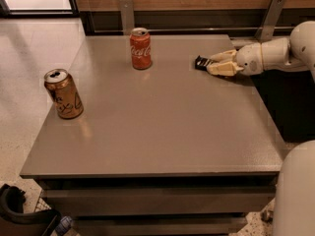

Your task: Move rxbar chocolate near orange can

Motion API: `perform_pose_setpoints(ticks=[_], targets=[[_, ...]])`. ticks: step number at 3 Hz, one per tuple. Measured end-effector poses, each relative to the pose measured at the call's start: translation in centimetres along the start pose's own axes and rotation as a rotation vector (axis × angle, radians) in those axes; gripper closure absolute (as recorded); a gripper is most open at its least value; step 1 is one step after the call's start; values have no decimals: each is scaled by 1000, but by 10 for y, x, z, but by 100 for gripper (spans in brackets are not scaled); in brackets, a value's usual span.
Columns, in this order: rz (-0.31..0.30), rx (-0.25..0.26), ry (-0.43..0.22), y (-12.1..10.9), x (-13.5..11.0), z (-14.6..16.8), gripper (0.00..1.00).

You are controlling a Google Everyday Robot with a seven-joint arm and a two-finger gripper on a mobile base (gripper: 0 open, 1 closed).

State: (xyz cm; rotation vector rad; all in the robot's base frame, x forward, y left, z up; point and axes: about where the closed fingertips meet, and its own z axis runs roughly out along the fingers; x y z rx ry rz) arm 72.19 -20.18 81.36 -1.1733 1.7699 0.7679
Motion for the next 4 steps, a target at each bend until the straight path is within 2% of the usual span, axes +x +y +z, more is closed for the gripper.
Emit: perform_pose_setpoints(ticks=[2,3,4], targets=[[-49,58,53,28,-80,-44,100],[-57,61,43,40,-95,-49,100],[-99,117,9,60,-120,-71,100]])
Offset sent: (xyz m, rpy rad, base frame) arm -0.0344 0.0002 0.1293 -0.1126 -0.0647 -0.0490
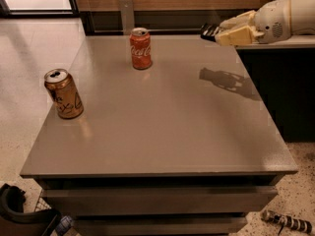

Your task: Move rxbar chocolate near orange can

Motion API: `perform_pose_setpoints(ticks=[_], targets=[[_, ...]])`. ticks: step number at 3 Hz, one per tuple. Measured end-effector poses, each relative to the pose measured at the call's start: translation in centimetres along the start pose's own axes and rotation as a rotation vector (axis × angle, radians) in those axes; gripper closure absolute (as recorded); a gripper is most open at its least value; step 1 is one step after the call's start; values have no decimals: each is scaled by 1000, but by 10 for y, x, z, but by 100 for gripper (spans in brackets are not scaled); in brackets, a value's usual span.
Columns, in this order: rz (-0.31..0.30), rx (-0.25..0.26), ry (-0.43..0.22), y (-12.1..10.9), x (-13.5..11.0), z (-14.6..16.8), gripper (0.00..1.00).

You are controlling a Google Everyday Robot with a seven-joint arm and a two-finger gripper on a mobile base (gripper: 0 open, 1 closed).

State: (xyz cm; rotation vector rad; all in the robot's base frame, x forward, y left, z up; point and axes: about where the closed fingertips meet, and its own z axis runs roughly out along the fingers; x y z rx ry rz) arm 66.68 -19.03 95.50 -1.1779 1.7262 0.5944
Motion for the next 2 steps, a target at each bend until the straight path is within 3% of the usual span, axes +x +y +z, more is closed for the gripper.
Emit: perform_pose_setpoints(ticks=[1,2], targets=[[-52,75,-76,37,-38,-20,100],[-47,31,-68,97,-29,7,100]])
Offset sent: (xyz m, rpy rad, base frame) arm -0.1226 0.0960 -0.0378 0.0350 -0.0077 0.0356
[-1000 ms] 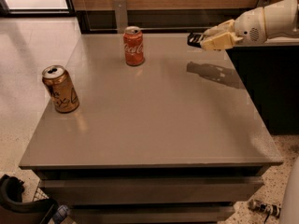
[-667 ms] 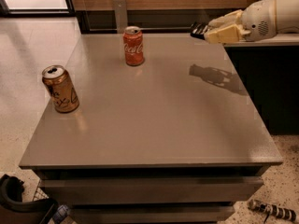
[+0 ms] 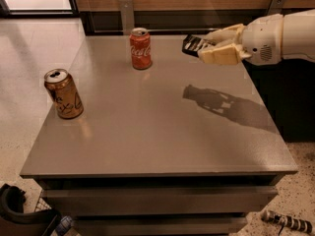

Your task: Move rxbar chocolate near orange can

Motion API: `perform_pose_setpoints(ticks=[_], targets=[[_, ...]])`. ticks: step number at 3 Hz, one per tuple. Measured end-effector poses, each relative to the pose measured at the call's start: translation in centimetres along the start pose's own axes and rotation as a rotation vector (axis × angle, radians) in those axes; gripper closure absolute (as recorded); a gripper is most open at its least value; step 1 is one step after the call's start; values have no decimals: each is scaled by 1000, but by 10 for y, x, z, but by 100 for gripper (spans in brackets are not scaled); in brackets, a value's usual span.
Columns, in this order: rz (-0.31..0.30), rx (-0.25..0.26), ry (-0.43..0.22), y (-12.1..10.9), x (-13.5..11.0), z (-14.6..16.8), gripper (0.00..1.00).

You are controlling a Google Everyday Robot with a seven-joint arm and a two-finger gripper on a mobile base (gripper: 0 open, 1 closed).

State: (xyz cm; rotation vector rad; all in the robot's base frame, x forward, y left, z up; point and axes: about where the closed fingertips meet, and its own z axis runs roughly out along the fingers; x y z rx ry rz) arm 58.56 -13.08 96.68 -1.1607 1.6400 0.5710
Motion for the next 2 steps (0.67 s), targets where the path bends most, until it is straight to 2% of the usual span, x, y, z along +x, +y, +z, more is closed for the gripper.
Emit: perform_pose_setpoints(ticks=[2], targets=[[20,-137,55,67,14,53,100]])
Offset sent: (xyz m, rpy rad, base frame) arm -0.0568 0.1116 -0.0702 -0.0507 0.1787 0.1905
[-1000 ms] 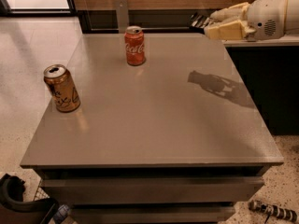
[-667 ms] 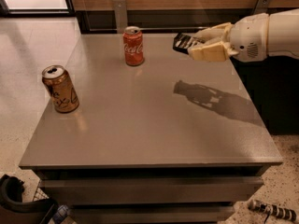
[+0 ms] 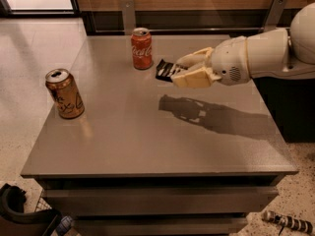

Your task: Move rxbar chocolate near orange can

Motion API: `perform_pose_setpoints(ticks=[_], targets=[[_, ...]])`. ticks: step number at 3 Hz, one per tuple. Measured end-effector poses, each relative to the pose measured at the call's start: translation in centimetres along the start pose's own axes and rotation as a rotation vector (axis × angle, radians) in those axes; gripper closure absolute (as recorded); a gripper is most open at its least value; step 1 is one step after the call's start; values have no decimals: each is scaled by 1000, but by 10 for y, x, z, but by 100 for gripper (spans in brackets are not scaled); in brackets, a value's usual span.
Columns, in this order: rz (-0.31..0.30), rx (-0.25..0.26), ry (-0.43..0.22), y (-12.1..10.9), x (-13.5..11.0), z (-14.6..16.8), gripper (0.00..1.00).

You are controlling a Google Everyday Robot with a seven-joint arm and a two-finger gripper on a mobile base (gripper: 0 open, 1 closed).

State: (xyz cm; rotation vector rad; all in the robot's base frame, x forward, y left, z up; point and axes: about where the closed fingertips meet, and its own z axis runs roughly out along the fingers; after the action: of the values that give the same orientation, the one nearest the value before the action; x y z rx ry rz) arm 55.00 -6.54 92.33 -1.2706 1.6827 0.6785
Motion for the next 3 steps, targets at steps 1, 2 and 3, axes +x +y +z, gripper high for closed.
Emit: perform_pose_setpoints(ticks=[1,2,3], targets=[[23,-87,0,34,-10,44,100],[29,-140,-7,53,-21,72,100],[-28,-142,0,73,-39,106,100]])
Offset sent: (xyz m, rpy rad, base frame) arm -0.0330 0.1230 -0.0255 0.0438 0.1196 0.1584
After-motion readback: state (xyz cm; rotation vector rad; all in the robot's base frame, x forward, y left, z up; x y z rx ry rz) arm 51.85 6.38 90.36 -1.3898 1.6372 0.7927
